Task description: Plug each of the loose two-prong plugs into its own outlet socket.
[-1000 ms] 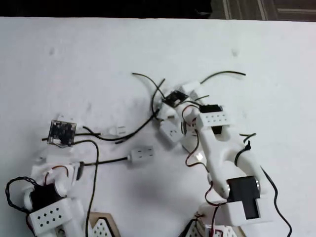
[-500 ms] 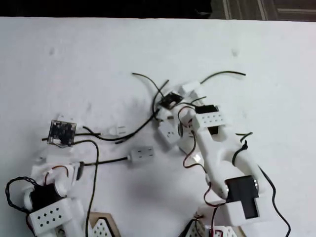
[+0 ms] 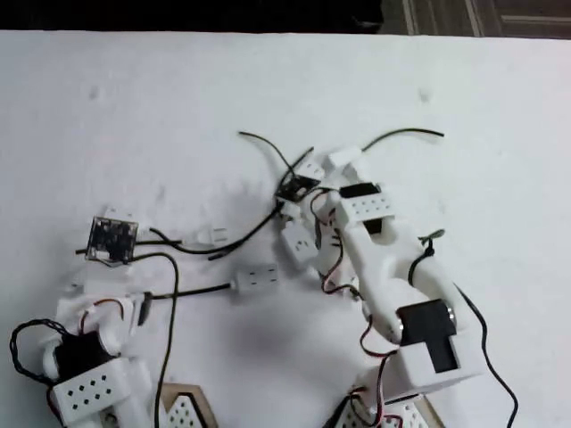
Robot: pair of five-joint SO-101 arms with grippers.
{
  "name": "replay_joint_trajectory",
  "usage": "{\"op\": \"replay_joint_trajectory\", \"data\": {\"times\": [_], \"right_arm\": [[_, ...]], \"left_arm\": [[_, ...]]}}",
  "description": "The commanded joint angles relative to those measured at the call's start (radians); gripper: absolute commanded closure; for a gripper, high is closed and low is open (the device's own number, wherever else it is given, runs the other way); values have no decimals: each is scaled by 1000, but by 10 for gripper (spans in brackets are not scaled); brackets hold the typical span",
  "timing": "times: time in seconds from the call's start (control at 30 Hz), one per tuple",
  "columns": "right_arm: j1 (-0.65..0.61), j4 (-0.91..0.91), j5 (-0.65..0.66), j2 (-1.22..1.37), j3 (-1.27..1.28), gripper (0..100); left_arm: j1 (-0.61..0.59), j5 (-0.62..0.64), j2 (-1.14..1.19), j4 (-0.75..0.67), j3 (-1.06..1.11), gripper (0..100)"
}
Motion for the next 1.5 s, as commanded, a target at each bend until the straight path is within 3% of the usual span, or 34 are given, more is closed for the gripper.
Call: {"op": "replay_joint_trajectory", "data": {"times": [0.0, 0.23, 0.5, 0.73, 0.9, 1.23, 1.47], "right_arm": [[-15, 125, -3, -136, -69, 981], [-82, 288, -8, -593, -74, 981], [-208, 346, -43, -989, -71, 981], [-378, 306, -282, -1110, -71, 981], [-487, 202, -376, -1139, -69, 981], [-598, -16, -384, -1133, 77, 981], [-610, -113, -387, -1132, 127, 981]], "left_arm": [[-2, 12, -8, -18, -5, 722], [-1, 28, -8, -52, -26, 722], [42, 218, -8, -52, -264, 722], [205, 439, -8, -51, -422, 722], [374, 594, -8, -51, -485, 722], [697, 595, -99, 144, -651, 722], [880, 488, -311, 117, -523, 721]]}}
